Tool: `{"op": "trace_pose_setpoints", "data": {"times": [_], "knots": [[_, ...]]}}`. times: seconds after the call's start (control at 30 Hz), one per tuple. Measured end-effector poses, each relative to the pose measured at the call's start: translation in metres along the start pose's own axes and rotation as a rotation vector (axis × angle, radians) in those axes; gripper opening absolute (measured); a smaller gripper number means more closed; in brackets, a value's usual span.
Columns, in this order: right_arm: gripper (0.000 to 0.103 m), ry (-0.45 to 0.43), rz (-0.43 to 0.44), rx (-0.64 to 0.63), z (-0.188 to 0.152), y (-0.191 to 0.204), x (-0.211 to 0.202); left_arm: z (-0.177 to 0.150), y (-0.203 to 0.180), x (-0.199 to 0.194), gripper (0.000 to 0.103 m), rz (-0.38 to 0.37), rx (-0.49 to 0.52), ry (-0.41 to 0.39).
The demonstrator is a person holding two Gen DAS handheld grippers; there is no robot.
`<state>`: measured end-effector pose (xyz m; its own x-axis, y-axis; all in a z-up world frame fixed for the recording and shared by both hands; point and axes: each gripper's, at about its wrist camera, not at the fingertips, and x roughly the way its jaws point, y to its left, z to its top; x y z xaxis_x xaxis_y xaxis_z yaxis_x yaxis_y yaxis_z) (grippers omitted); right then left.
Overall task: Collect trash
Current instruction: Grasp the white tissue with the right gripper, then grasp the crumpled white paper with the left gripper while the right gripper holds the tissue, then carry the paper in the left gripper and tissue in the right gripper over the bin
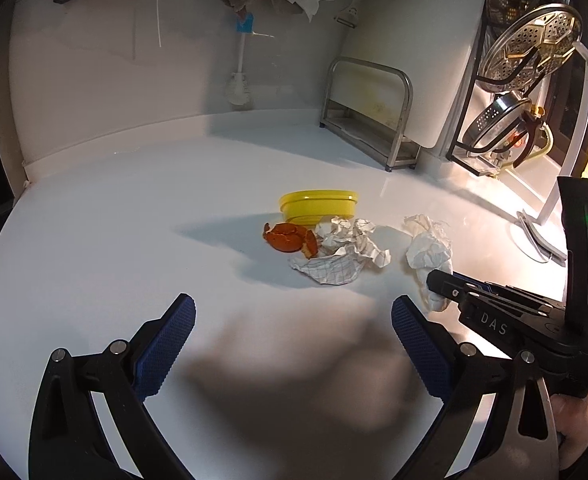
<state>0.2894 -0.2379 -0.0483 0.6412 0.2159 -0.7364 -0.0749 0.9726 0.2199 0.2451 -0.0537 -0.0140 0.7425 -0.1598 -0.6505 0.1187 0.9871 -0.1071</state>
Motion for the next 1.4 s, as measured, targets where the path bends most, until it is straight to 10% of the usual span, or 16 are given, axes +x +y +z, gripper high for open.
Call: {"op": "trace_pose_setpoints", "data": {"times": [0.67,1.0,1.4], "knots": [[0.014,-0.049,0.026,0.117,0.008,-0.032,-0.012,0.03,-0.05,0.075,0.096,0.128,0.02,0.087],[0.014,-0.055,0.035,0.115,0.007,-0.031,-0.014,0.023,-0.046,0.072,0.034,0.101,0.023,0.116],[0.014,-0.056,0.023,0.063,0.0,-0.015,-0.016,-0.019,-0.02,-0.001,0.027,0.076,0.082,0.096]]}}
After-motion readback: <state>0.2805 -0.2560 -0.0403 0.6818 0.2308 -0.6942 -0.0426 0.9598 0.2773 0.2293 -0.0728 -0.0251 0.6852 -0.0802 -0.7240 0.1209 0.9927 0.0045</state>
